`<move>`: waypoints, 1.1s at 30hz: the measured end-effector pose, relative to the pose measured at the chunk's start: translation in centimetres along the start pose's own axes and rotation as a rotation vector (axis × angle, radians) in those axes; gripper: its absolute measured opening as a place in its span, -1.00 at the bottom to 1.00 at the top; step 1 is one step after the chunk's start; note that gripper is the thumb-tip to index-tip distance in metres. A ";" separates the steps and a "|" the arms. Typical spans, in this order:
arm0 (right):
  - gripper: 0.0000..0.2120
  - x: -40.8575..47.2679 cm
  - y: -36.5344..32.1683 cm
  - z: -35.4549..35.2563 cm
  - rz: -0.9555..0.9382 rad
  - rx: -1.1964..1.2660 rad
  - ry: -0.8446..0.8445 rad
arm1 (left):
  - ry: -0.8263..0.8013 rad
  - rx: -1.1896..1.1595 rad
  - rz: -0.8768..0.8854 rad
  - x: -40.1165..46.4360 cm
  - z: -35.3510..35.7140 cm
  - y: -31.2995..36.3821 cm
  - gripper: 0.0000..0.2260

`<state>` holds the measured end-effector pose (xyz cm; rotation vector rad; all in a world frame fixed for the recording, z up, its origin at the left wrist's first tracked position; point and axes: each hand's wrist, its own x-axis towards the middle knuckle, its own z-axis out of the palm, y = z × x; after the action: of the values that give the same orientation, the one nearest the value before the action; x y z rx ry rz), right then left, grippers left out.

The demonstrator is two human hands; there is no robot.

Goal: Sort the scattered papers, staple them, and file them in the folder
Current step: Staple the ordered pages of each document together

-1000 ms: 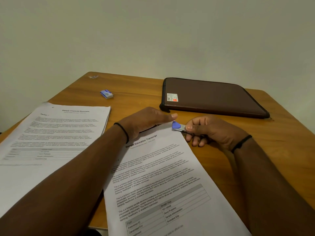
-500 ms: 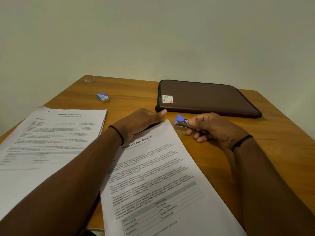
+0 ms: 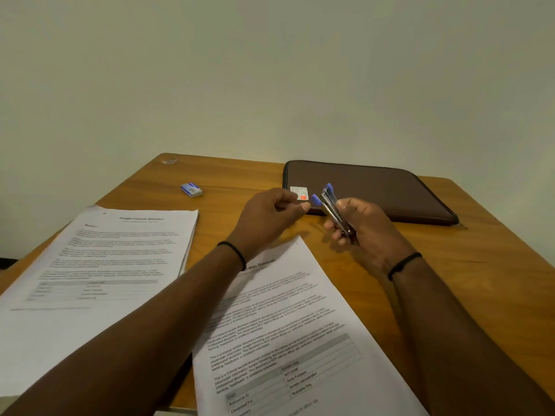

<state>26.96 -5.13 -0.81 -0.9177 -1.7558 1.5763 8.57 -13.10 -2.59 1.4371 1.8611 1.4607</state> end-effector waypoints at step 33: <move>-0.77 -9.4 -3.8 5.4 -0.513 -0.518 0.062 | 0.273 0.288 0.342 -10.3 -2.2 6.8 -0.93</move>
<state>27.69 -16.12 2.48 -0.6465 -2.1785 0.7762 14.32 -23.48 1.28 1.8461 2.1404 1.6677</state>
